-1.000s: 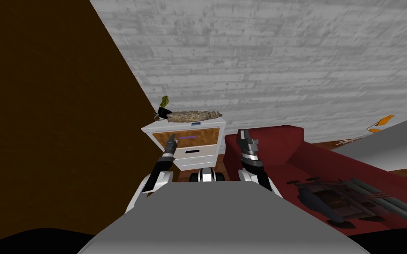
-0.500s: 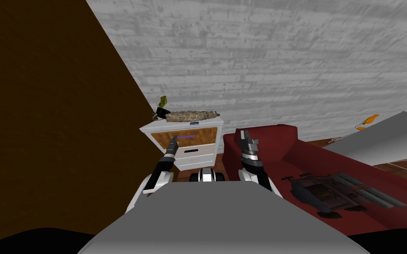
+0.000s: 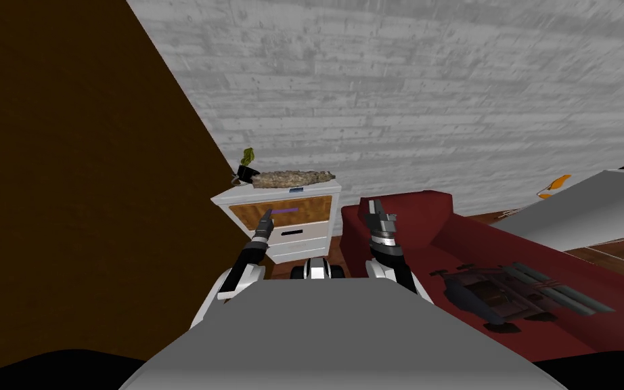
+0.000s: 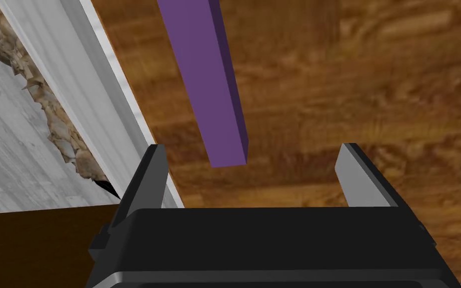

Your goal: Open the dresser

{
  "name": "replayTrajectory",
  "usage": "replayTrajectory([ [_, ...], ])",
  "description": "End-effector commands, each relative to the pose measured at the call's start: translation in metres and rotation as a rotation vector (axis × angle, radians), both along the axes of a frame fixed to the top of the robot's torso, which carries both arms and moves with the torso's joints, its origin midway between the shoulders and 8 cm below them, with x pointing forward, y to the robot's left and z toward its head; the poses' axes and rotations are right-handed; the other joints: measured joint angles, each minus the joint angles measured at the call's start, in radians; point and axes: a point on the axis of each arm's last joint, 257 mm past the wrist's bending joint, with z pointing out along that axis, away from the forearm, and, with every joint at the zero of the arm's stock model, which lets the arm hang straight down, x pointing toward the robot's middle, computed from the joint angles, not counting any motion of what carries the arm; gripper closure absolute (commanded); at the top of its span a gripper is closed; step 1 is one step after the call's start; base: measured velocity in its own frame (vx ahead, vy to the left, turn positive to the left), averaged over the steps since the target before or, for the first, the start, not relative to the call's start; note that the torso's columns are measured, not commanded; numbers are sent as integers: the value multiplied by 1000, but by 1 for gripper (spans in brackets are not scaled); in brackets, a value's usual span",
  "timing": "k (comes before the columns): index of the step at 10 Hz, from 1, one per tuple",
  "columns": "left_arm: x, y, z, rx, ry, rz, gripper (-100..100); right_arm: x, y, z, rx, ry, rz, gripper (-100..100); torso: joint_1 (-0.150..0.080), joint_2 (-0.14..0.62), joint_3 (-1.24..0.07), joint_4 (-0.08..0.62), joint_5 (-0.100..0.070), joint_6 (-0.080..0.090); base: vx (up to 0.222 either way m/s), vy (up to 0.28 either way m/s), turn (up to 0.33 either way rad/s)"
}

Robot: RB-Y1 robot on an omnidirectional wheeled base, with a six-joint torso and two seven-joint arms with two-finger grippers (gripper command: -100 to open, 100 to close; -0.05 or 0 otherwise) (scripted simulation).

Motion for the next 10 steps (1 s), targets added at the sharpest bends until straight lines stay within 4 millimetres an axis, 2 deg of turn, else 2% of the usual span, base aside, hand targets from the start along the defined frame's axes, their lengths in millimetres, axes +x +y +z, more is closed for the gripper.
replayTrajectory([
  [1,-2,-2,2,0,-3,-4,100,0,0,0,0,0,0,0,-1,3,3,1,0,0,-83,-14,27],
  [6,-7,-4,7,1,-6,-10,100,0,0,0,0,0,0,0,0,3,2,1,0,0,-164,-17,18],
  [7,-9,-4,9,1,2,-7,-100,0,0,0,0,0,0,0,0,-3,-1,0,0,0,81,-1,-36],
  [10,-12,-2,10,1,15,-2,-100,0,0,0,0,0,0,0,-1,-4,-3,-1,0,0,160,3,-23],
])
